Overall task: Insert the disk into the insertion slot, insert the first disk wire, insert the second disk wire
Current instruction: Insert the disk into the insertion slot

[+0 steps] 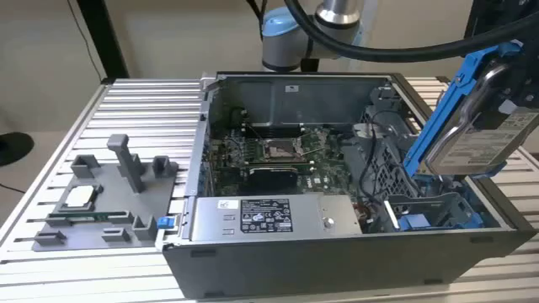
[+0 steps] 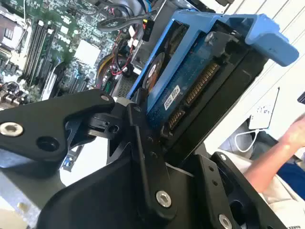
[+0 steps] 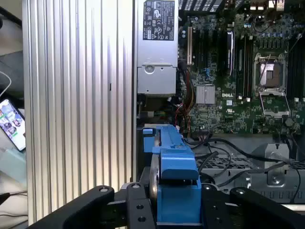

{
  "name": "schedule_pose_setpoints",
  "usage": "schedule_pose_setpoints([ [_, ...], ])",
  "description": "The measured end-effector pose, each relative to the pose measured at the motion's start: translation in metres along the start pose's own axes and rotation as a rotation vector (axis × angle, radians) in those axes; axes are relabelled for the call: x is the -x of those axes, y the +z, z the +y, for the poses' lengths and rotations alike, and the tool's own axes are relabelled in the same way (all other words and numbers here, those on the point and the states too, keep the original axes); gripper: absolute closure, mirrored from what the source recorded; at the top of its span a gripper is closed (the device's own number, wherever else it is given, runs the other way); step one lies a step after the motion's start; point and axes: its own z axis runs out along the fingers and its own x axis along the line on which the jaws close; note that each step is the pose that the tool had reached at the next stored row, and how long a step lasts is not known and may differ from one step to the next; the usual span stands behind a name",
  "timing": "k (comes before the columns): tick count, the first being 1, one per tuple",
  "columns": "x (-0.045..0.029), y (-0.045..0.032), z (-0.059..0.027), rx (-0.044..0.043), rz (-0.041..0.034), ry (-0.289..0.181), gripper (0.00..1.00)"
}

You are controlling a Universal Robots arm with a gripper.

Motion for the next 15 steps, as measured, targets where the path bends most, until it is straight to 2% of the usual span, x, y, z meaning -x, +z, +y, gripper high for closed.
schedule_pose_setpoints([
  [10,0.0002,0.0000,0.0000,0.0000,0.0001,0.000,1.00],
  [15,-0.0018,0.0026,-0.0001,0.0000,0.0001,0.000,1.00],
])
